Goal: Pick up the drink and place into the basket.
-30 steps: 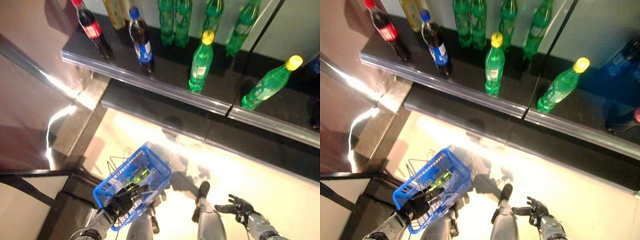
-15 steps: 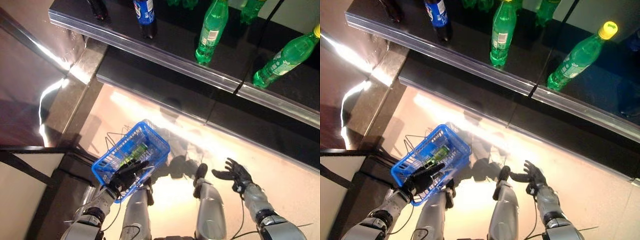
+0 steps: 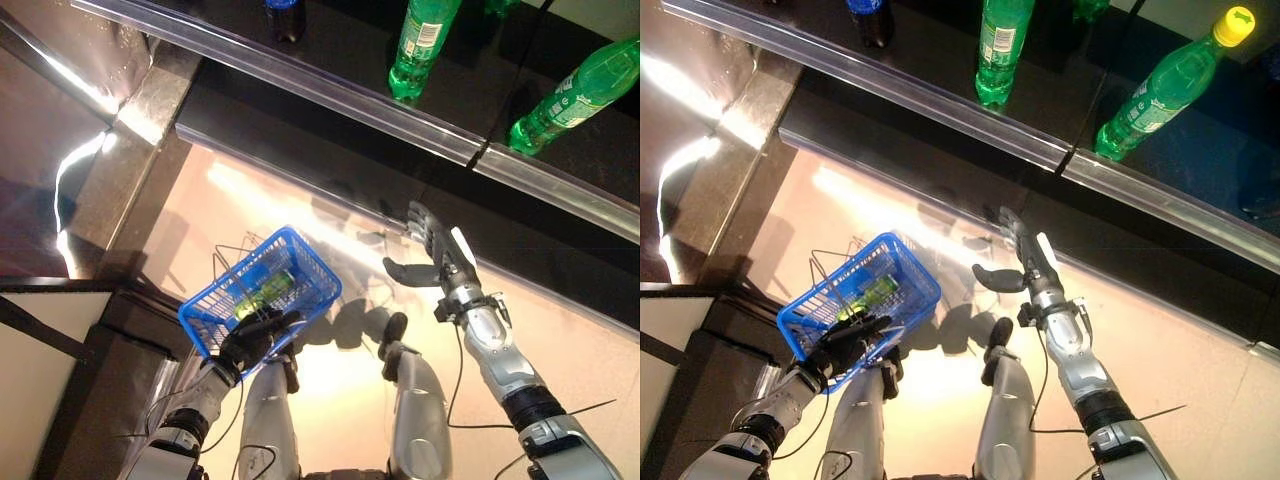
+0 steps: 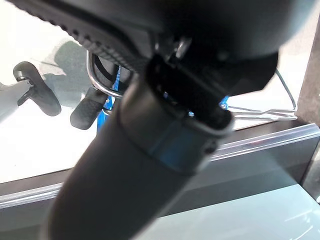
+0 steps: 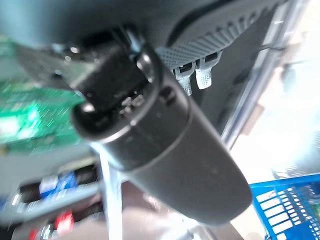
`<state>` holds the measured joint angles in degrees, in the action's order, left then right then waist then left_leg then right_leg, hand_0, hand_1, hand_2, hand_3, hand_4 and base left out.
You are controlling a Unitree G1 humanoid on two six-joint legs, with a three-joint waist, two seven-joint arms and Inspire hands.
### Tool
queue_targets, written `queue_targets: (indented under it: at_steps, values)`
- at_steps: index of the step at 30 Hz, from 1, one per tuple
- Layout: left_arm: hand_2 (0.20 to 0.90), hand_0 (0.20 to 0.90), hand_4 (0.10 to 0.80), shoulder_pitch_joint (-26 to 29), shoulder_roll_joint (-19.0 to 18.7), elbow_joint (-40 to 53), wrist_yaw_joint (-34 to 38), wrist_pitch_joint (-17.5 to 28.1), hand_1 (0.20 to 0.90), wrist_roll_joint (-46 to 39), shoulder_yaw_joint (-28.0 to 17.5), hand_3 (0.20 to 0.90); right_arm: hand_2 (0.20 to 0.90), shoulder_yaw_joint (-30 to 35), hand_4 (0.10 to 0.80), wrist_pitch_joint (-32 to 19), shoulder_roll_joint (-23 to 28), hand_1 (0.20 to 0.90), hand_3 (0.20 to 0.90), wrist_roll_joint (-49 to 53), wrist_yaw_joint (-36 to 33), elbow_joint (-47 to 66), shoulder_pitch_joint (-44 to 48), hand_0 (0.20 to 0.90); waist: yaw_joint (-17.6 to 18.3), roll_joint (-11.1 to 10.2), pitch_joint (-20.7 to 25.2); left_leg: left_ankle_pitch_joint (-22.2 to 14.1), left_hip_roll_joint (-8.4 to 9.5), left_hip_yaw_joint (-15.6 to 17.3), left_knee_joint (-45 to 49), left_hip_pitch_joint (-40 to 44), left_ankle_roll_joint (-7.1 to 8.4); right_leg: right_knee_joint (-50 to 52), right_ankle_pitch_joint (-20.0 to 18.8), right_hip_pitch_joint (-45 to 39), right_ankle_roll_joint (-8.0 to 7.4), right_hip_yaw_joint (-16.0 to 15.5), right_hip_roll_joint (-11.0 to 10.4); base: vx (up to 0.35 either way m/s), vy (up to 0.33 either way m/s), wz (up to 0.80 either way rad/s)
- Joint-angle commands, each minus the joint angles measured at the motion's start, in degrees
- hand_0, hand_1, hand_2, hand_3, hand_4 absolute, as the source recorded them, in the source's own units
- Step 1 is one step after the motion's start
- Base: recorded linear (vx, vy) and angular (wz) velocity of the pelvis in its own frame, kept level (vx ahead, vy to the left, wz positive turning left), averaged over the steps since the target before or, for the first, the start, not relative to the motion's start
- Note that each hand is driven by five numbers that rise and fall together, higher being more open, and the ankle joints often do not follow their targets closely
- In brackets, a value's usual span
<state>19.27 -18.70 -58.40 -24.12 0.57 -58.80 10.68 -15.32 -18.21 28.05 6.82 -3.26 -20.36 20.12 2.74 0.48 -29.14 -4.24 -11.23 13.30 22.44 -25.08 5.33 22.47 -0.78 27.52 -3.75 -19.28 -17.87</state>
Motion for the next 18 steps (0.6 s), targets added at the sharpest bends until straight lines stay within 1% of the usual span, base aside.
queue_targets:
  at_steps: [1,5,10,14,18]
  values:
    - [0.300,0.300,0.100,-5.77,0.17,6.04,-4.34,2.33,0.300,-5.01,-0.05,0.200,0.900,0.37,0.800,-5.28,3.52,0.900,0.900,-2.98,-1.84,9.49,1.37,0.900,-0.41,-0.40,3.32,0.40,-0.83,0.84,-0.88,2.44,-0.39,-0.72,-0.06,-1.45,-5.67,5.10,-2.81,0.022,0.041,0.02]
    - [0.300,0.300,0.100,-6.06,0.20,5.09,-5.16,2.39,0.300,-5.14,-0.42,0.200,0.900,0.30,0.800,-6.10,5.61,0.900,0.900,-5.25,-2.94,14.20,1.90,0.900,-0.13,-0.32,2.94,-0.02,-0.60,0.74,-0.37,2.44,-0.53,-0.82,0.04,-1.61,-5.63,5.62,-2.71,0.033,0.035,0.02]
    - [0.300,0.300,0.100,-6.26,0.83,4.11,-5.00,3.00,0.300,-5.75,-0.55,0.200,0.900,1.45,0.800,-7.54,6.60,0.900,0.900,-5.78,-4.69,20.12,2.92,0.900,0.20,-0.28,2.40,0.25,-0.35,1.20,-1.71,3.37,-0.52,-2.12,-0.13,-2.46,-5.81,5.86,-2.24,0.027,0.033,-0.01]
    - [0.300,0.300,0.100,-6.41,1.17,2.53,-3.61,2.91,0.300,-6.01,-1.82,0.200,0.900,3.22,0.800,-8.95,6.80,0.900,0.900,-4.23,-5.57,23.48,3.58,0.900,0.16,-0.25,2.02,0.70,-0.13,1.60,-3.09,4.33,-0.50,-2.99,-0.40,-3.32,-5.94,5.61,-2.13,0.009,0.029,-0.04]
    - [0.300,0.300,0.100,-6.78,1.15,0.23,-3.81,2.69,0.300,-5.70,-3.45,0.200,0.900,4.94,0.800,-9.77,7.03,0.900,0.900,-1.94,-6.11,26.17,4.24,0.900,0.08,-0.27,1.79,0.71,-0.14,1.88,-3.18,4.61,-0.49,-3.31,-0.38,-3.78,-5.82,5.42,-2.11,0.005,0.015,-0.03]
